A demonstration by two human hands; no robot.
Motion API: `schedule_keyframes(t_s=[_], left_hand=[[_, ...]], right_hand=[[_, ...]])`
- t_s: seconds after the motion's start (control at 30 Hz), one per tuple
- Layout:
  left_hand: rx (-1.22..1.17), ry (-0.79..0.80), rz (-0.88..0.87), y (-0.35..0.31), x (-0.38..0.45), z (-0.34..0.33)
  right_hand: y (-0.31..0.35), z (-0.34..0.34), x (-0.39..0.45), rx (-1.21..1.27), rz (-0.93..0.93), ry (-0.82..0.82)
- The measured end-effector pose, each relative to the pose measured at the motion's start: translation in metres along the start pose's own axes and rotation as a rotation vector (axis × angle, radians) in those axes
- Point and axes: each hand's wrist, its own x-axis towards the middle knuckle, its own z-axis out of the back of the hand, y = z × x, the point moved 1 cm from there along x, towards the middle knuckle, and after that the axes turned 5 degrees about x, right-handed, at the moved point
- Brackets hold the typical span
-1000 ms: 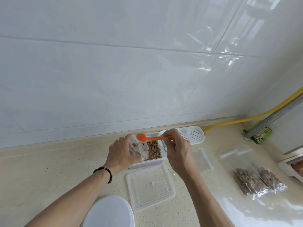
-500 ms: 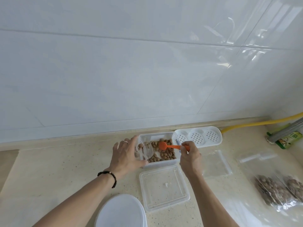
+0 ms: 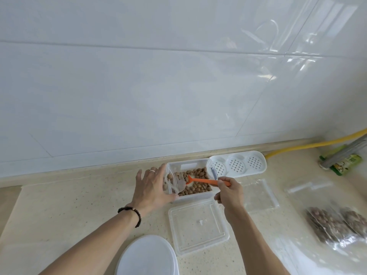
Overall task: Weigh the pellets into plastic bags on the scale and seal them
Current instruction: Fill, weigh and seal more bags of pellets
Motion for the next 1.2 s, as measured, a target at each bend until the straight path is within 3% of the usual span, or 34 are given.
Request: schedule_keyframes(t_s=[0.23,0.47,0.6,0.73,0.97,1.1,1.2], left_hand=[[0.08,0.044,-0.017,-0.008,0.003,0.009],[0.059,0.034,-0.031,-0.021,0.005,0.01],[-0.019,0.003,-0.033,-0.019,0.003,0.005],[-0.145,-0.039,-0.017,-0.017,0.003,0.002],[-0.244,-0.079,0.028,-0.008,0.006,-0.005],[-0.298,-0.085,0.016,-0.004,0.005,-0.009],[-0.337,-0.103,-0.019,-0.001,0.003,-0.009]], right_hand=[[0.032,0.025,-0.01,0.037,0.134,-0.03],[0.058,0.005,-0.035,-0.263,0.542,0.187],[0.064,0.006,-0.043,-0.29,0.654,0.184],[0.071,0.01,-0.044,-0.2,0.648,0.103],[0.046,0.015,-0.02,-0.128,0.468,-0.054],[0.018,0.016,-0.004,-0.366,0.463,-0.164],[0.0,0.011,0.002,-0.583,0.472,-0.118]])
